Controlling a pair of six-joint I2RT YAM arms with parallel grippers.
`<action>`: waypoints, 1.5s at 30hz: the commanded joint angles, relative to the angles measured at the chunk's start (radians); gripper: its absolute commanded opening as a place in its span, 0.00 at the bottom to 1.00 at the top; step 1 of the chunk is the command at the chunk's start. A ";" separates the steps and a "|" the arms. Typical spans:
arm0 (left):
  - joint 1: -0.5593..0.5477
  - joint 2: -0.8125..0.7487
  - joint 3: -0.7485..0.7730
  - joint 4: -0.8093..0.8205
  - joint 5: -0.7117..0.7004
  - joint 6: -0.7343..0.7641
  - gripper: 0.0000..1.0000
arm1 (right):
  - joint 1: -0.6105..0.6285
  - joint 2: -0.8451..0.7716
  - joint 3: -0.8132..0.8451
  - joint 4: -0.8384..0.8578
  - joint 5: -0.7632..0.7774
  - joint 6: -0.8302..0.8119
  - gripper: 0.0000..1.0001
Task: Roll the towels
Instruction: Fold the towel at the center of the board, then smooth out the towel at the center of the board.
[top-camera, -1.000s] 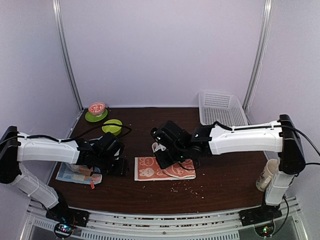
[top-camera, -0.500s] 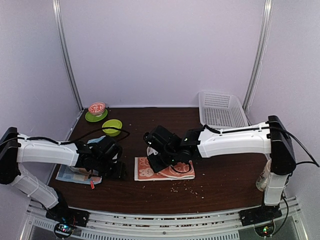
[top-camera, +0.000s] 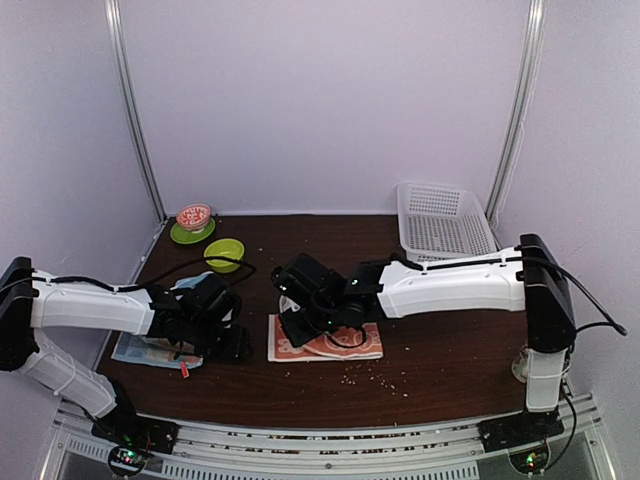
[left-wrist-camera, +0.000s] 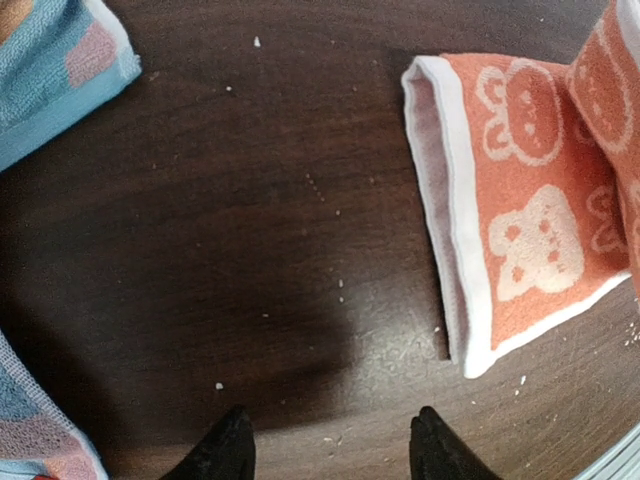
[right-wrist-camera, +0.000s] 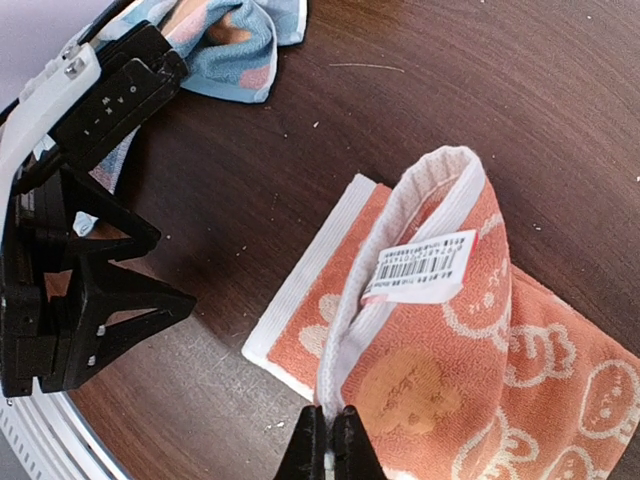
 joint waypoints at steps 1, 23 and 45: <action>0.007 -0.019 -0.010 0.035 -0.005 -0.009 0.55 | 0.011 0.034 0.033 0.006 -0.005 0.007 0.00; 0.007 -0.104 0.115 -0.086 -0.034 0.068 0.55 | -0.070 -0.218 -0.184 0.001 0.026 0.064 0.53; -0.012 0.324 0.300 0.062 0.307 0.101 0.50 | -0.312 -0.079 -0.350 0.005 0.041 0.187 0.40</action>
